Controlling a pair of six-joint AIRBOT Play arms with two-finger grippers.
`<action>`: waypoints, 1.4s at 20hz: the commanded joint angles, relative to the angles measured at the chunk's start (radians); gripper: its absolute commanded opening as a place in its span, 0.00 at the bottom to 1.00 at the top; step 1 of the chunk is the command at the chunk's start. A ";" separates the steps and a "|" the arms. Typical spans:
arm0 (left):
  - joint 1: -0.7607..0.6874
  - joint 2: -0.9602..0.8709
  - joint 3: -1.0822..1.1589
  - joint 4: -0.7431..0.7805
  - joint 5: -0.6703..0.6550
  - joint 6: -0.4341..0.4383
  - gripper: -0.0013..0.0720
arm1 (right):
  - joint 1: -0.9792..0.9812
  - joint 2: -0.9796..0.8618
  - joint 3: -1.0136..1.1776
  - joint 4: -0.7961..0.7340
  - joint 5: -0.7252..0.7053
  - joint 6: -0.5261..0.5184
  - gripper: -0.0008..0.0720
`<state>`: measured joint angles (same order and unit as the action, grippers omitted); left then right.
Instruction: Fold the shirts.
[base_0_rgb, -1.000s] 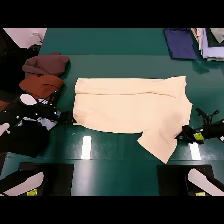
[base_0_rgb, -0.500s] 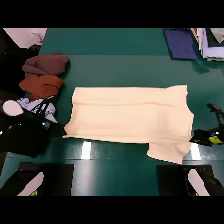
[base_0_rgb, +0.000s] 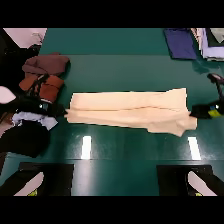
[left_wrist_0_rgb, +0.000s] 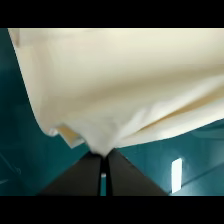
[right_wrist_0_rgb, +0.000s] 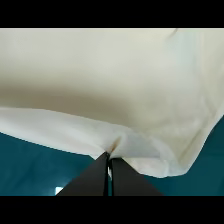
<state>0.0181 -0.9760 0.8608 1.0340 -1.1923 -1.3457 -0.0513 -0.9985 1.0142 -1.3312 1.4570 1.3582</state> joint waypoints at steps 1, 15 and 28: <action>0.000 -0.180 0.115 -0.010 0.162 0.003 0.06 | 0.029 -0.200 0.164 0.003 -0.072 0.013 0.03; 0.005 -0.508 0.392 -0.058 0.220 0.089 0.98 | -0.033 -0.565 0.550 0.237 -0.108 0.073 0.54; -0.169 -0.504 0.455 -0.201 0.048 0.034 0.08 | -0.472 -0.648 0.314 0.488 0.061 -0.240 0.97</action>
<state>-0.0883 -1.4799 1.3144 0.8558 -1.1790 -1.2835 -0.4408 -1.5837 1.3979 -0.9794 1.5063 1.2144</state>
